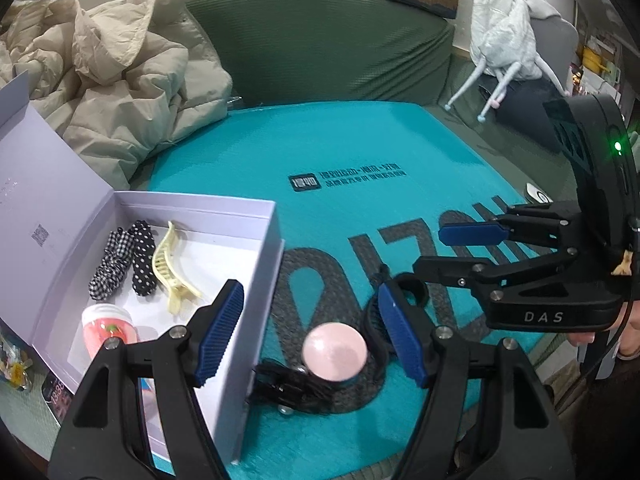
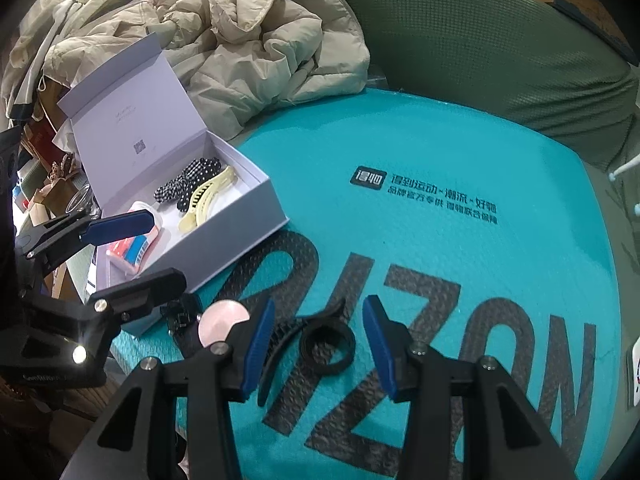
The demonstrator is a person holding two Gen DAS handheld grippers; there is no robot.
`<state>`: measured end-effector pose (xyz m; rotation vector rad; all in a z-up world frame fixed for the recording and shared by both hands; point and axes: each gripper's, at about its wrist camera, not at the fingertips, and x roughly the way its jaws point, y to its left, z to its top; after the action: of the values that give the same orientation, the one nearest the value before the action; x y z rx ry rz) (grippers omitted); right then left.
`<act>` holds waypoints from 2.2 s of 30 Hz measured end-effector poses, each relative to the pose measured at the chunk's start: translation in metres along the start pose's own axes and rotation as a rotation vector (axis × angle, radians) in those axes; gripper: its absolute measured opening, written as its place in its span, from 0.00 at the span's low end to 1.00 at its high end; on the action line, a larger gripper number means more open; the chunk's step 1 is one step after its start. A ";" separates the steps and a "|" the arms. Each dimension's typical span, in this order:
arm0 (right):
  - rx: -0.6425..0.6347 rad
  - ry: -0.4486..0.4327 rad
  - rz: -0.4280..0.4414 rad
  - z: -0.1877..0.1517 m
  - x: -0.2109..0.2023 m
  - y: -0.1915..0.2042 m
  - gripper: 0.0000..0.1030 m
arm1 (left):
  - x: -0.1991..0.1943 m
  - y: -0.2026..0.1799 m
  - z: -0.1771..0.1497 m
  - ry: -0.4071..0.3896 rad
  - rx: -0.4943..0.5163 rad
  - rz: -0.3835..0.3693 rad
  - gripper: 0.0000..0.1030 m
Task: Organize objects
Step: 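Withdraw both grippers from the box toward the pink compact and black band, then close the left gripper around the round pink-lidded compact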
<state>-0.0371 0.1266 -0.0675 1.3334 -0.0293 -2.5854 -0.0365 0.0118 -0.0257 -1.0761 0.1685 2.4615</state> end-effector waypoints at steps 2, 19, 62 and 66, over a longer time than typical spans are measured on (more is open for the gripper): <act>0.000 0.005 -0.001 -0.004 -0.001 0.000 0.47 | 0.001 -0.006 -0.004 0.011 0.001 -0.003 0.67; 0.008 0.048 -0.016 -0.030 0.000 -0.003 0.48 | 0.004 -0.028 -0.026 0.041 0.008 0.027 0.67; 0.067 0.036 -0.072 -0.039 0.041 -0.018 0.48 | 0.058 -0.032 -0.042 0.142 -0.052 -0.049 0.52; 0.061 0.038 -0.064 -0.034 0.045 -0.013 0.48 | 0.051 -0.026 -0.043 0.137 -0.063 -0.046 0.52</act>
<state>-0.0377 0.1326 -0.1247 1.4275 -0.0601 -2.6311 -0.0265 0.0409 -0.0907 -1.2619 0.1074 2.3676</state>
